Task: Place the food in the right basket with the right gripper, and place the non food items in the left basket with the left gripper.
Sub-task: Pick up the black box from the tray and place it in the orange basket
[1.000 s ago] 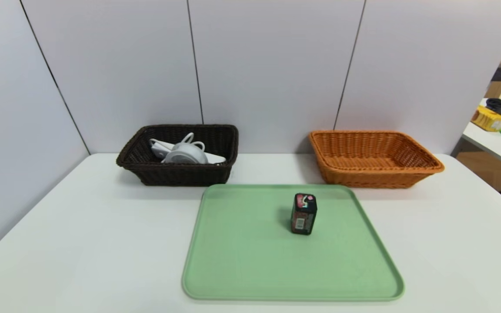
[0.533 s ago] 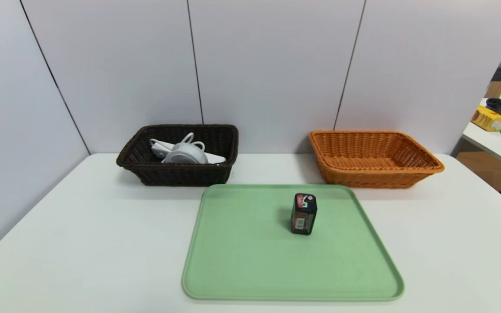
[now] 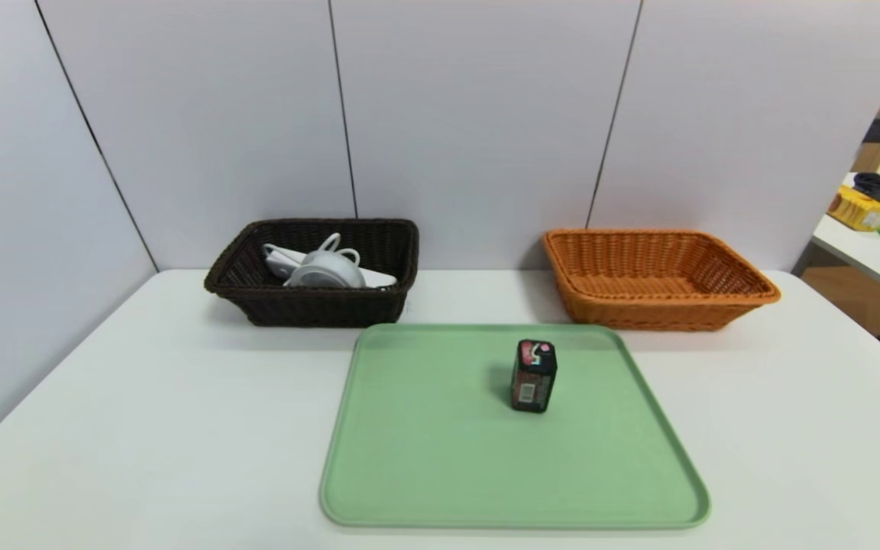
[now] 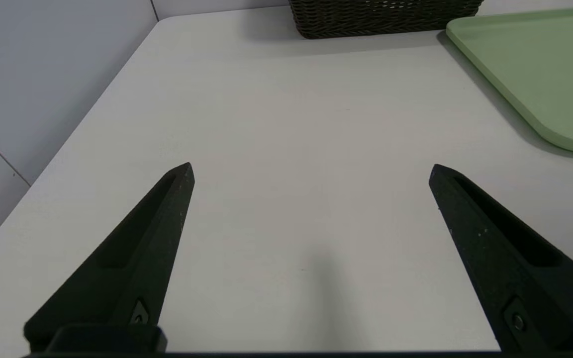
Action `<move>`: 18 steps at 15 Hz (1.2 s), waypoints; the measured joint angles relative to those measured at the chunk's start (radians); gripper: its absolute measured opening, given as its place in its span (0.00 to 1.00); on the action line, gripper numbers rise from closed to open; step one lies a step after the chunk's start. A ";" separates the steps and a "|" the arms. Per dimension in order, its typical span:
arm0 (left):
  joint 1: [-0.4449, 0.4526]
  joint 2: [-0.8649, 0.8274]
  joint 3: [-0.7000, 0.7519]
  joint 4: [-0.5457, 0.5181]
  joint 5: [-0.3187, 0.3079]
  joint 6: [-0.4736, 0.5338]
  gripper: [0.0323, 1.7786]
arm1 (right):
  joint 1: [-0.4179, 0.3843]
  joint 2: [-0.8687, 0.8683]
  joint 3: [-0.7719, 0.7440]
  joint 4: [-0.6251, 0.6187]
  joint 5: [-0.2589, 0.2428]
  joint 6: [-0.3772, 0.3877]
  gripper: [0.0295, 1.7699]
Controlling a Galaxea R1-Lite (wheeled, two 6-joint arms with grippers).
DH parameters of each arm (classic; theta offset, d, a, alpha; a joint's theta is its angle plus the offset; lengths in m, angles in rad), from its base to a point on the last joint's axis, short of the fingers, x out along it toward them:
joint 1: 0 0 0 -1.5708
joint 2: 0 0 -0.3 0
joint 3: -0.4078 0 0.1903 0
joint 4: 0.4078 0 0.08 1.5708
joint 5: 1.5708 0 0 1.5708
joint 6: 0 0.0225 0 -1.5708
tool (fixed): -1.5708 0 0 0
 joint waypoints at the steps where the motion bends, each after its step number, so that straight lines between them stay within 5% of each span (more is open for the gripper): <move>1: 0.000 0.000 0.000 0.000 0.000 0.000 0.95 | 0.000 0.000 0.000 0.000 0.000 0.000 0.96; 18: 0.000 0.000 0.000 0.000 0.000 -0.001 0.95 | 0.000 0.020 -0.005 0.019 0.000 -0.009 0.96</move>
